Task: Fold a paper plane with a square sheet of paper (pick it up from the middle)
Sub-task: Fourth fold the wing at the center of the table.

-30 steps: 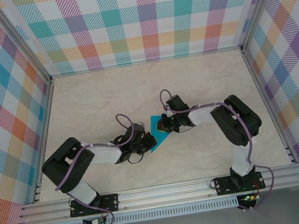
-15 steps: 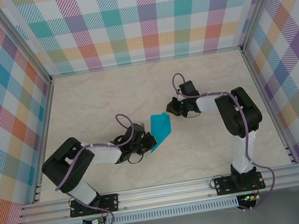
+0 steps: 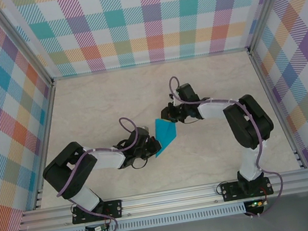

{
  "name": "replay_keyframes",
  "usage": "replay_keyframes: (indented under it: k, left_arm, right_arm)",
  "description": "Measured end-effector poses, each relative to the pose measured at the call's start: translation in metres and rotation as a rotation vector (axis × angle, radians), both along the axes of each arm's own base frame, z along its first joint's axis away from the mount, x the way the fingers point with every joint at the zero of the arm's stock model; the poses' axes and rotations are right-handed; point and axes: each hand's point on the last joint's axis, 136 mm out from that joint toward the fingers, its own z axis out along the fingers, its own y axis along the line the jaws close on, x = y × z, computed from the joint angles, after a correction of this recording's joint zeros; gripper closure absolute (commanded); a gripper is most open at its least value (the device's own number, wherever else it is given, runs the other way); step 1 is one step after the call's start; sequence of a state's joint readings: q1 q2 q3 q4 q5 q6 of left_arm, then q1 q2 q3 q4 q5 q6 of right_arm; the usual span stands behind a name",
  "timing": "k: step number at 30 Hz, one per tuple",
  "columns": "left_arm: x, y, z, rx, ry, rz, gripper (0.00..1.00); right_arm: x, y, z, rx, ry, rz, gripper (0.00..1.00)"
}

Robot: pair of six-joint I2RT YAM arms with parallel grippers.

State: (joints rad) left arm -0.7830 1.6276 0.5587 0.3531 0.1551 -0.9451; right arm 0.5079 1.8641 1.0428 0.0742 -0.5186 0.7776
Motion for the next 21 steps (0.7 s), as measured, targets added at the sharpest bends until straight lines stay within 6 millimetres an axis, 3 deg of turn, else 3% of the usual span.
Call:
replay_keyframes:
  k: [4, 9, 15, 21]
  left_arm:
    - [-0.001, 0.001, 0.0, 0.004, 0.003, 0.0, 1.0]
    - [-0.001, 0.001, 0.0, 0.009, 0.003, -0.005, 1.0]
    - [-0.005, 0.004, 0.002, 0.024, 0.011, -0.016, 1.0]
    - [-0.017, 0.02, 0.011, 0.051, 0.095, -0.019, 0.95]
  right_arm:
    - [-0.027, 0.013, -0.021, -0.01, 0.065, 0.057, 0.91]
    - [-0.039, 0.003, -0.052, -0.044, 0.146, 0.048, 0.92]
    - [-0.038, 0.002, -0.053, -0.037, 0.138, 0.044, 0.92]
    - [-0.038, 0.003, -0.053, -0.021, 0.125, 0.042, 0.92]
